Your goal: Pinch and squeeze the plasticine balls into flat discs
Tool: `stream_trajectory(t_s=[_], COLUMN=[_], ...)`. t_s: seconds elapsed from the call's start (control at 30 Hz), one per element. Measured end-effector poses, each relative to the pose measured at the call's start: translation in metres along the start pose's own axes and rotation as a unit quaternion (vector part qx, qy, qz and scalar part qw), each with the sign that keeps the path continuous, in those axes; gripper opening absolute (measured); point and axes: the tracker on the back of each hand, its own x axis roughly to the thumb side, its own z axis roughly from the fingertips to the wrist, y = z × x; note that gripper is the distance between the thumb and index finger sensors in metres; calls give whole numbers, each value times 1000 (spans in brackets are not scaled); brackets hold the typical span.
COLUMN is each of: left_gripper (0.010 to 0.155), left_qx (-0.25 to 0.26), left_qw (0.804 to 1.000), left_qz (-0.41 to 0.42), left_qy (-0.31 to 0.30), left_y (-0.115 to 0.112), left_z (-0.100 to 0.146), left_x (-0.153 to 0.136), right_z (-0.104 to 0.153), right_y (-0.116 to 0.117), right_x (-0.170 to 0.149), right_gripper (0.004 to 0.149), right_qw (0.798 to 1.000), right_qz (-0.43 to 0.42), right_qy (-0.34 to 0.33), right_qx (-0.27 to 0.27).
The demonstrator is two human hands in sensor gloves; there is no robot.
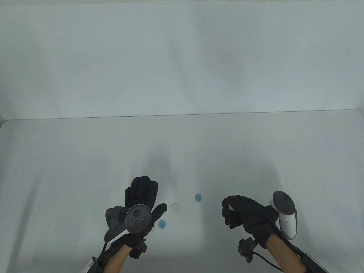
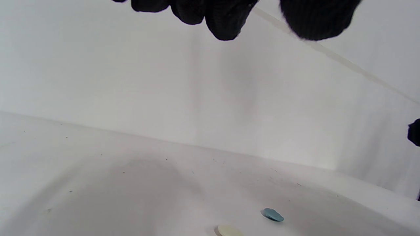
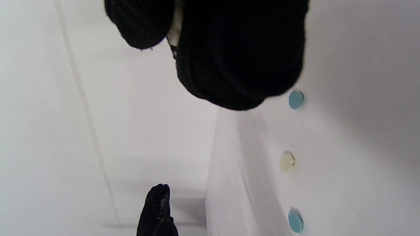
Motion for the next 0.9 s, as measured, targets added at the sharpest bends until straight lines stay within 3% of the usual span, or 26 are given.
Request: stream_trajectory(t_s=[0.1,0.23,0.37,0.63,0.9], left_gripper=[78,77,77,77,77], left_qx=[1,2,1,-2,-2], left_qw=[1000,1000,1000,1000,1000], left_qz=[0,0,-1,-3,-4], left_qy=[-1,-1,-1,-1,-2], left_y=[0,0,0,-1,-1], left_z=[0,0,0,0,0], left_x=[0,0,0,1,1], right_z=[1,1,0,-1,2], right_y=[2,-1,-3,0,2], right_x=[3,1,-1,2,10], right_gripper=[43,43,75,46,43], right_qw=[999,1000,999,998,999], right_qz=[43,29,-27,-32,-4], right_qy=[-7,-8,-6,-14,-30], right_qx=[-16,-9,38,54,25])
